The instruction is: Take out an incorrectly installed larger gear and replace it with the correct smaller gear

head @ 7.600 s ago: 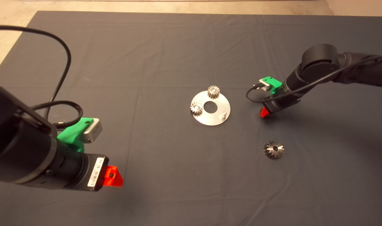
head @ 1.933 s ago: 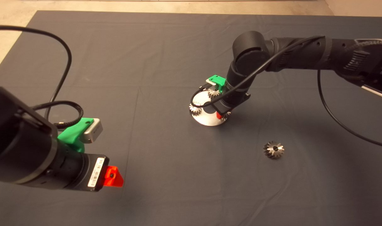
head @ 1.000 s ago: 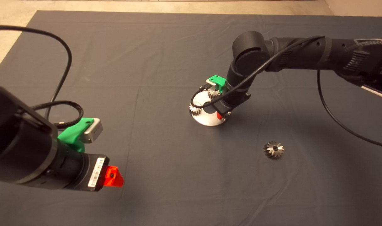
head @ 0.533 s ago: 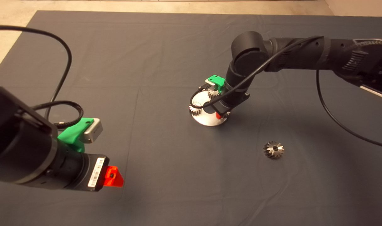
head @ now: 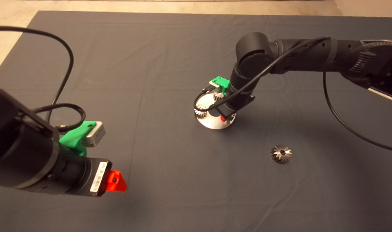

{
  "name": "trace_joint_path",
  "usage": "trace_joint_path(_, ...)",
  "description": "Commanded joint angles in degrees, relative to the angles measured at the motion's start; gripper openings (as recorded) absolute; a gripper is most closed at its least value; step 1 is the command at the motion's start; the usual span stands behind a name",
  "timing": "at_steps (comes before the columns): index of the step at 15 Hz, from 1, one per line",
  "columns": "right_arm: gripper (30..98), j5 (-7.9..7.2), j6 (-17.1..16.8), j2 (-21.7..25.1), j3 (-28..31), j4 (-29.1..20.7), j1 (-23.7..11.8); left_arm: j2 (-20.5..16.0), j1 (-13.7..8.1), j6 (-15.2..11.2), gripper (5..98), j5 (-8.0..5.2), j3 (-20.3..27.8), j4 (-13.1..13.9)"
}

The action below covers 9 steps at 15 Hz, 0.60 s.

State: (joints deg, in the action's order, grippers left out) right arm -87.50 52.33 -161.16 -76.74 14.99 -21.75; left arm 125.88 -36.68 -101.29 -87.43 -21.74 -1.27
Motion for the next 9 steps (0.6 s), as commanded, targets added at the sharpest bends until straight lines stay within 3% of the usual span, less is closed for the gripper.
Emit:
trace_joint_path(1,39.5,-4.87,-0.30,0.18,0.38,1.70,-1.81,-0.15,-0.50,0.04,98.2,-4.41,0.66,1.00)
trace_joint_path(9,39.8,-6.10,-0.39,0.91,0.43,1.70,-1.72,-0.15,-0.50,0.04,98.2,-4.41,0.66,1.00)
